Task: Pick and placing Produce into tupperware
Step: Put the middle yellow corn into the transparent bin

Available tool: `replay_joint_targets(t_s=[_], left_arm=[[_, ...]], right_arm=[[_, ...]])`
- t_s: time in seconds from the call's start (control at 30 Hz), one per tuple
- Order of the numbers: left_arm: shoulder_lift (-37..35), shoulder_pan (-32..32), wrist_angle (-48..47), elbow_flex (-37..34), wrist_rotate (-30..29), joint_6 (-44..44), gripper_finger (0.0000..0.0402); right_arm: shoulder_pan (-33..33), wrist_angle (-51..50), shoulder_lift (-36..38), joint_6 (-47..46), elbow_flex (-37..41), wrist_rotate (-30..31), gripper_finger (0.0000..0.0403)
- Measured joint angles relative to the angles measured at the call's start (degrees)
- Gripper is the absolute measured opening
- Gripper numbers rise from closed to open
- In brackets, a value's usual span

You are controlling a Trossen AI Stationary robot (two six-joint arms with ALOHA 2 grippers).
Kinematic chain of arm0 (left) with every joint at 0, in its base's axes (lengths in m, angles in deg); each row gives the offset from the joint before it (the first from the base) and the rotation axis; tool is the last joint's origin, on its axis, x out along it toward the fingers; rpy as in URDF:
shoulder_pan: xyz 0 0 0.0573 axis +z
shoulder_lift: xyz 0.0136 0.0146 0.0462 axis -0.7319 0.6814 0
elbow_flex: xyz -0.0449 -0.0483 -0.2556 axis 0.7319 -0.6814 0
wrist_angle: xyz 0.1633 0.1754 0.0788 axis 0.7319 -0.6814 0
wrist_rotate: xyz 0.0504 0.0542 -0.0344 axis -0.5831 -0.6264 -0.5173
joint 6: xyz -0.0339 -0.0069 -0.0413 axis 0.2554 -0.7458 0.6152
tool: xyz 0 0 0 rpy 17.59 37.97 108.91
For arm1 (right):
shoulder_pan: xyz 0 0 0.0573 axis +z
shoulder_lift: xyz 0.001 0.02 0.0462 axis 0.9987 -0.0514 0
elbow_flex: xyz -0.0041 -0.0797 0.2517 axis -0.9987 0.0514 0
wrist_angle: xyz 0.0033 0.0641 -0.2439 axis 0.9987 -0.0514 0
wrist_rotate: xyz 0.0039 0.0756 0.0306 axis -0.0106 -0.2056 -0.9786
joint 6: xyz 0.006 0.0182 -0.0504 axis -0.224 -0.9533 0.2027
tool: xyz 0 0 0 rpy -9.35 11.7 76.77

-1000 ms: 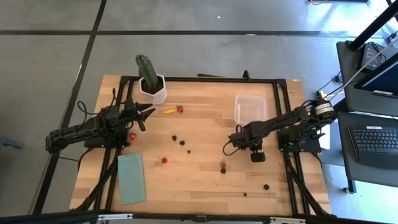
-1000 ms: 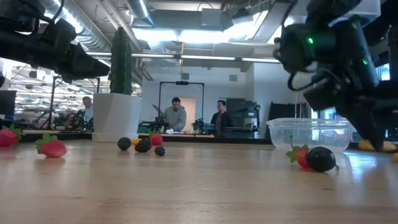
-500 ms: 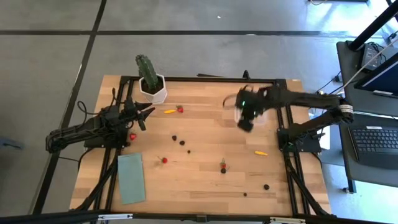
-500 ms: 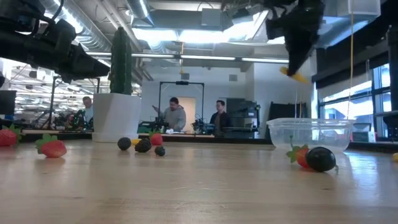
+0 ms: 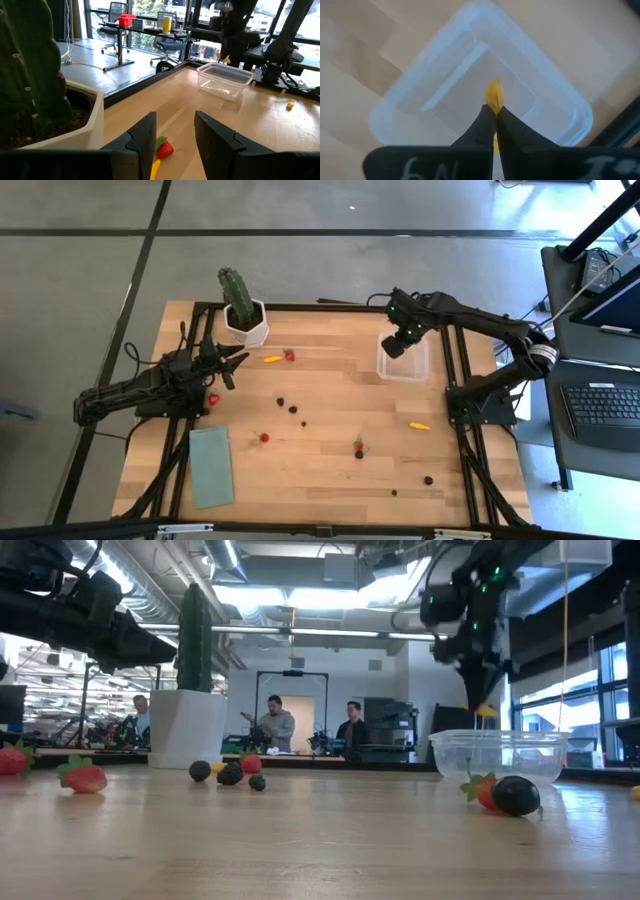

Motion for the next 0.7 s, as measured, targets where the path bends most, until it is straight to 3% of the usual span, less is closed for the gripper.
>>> replay_joint_targets(t_s=[0.4,0.7], left_arm=[[0.0,0.0,0.0,0.0,0.0,0.0,0.0126],[0.0,0.0,0.0,0.0,0.0,0.0,0.0126]], right_arm=[[0.0,9.0,-3.6,2.7,10.7,-1.0,0.0009],[0.0,9.7,-3.5,2.9,11.6,-0.9,0.0029]])
